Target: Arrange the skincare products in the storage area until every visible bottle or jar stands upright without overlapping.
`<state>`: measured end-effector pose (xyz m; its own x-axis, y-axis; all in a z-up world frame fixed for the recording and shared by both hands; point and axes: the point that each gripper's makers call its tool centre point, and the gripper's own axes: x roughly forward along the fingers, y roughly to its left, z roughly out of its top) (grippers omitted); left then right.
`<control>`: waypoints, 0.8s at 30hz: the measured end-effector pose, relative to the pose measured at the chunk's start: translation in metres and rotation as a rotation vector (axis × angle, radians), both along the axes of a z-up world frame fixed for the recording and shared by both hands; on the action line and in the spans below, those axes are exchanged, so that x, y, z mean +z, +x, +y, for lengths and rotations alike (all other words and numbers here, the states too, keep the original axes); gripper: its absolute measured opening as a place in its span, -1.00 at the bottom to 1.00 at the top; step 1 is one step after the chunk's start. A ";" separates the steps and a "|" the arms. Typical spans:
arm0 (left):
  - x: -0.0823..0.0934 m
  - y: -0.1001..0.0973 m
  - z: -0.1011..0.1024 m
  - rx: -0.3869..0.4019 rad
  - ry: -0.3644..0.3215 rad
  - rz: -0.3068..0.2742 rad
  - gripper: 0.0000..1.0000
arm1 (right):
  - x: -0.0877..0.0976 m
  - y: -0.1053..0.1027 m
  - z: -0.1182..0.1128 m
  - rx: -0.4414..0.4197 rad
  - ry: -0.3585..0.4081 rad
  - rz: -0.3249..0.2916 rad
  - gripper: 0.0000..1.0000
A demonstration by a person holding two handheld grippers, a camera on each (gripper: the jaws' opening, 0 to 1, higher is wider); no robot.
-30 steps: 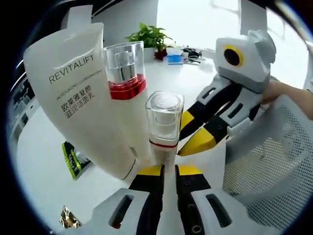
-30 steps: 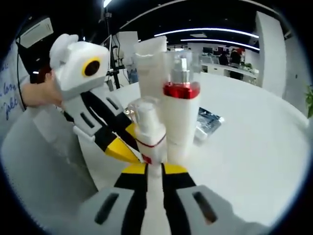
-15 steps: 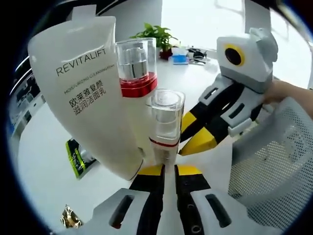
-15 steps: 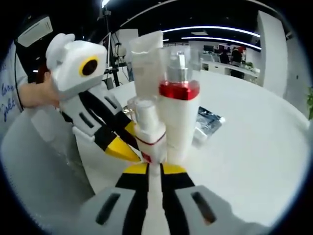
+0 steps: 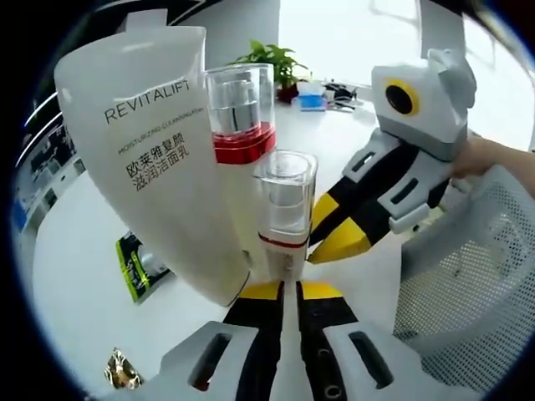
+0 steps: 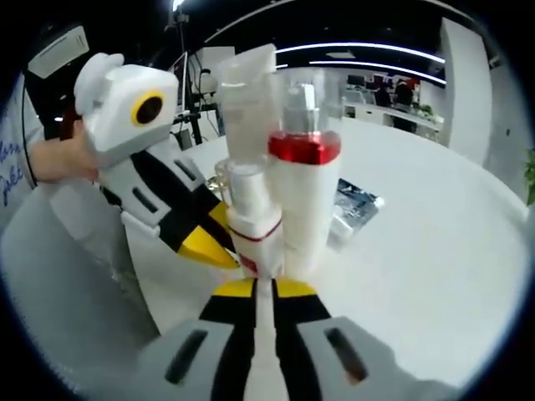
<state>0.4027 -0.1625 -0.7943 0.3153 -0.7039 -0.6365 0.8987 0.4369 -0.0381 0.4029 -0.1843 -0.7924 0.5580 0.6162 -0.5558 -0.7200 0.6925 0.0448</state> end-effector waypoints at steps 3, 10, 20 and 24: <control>0.000 0.002 0.001 0.006 0.002 -0.006 -0.97 | 0.000 0.000 0.000 0.003 0.001 0.002 -0.87; 0.000 0.001 0.002 0.006 0.003 -0.006 -0.97 | -0.002 0.001 0.000 0.006 -0.002 0.005 -0.87; 0.011 0.001 0.011 0.003 0.008 -0.015 -0.96 | 0.011 -0.007 -0.007 -0.009 -0.007 -0.006 -0.81; 0.021 -0.002 0.019 0.004 -0.001 -0.024 -0.96 | 0.022 -0.011 -0.007 -0.014 -0.005 -0.019 -0.77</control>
<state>0.4004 -0.1440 -0.7734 0.3335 -0.7030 -0.6281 0.8976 0.4405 -0.0163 0.3922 -0.1916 -0.7707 0.5770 0.6056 -0.5480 -0.7108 0.7028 0.0282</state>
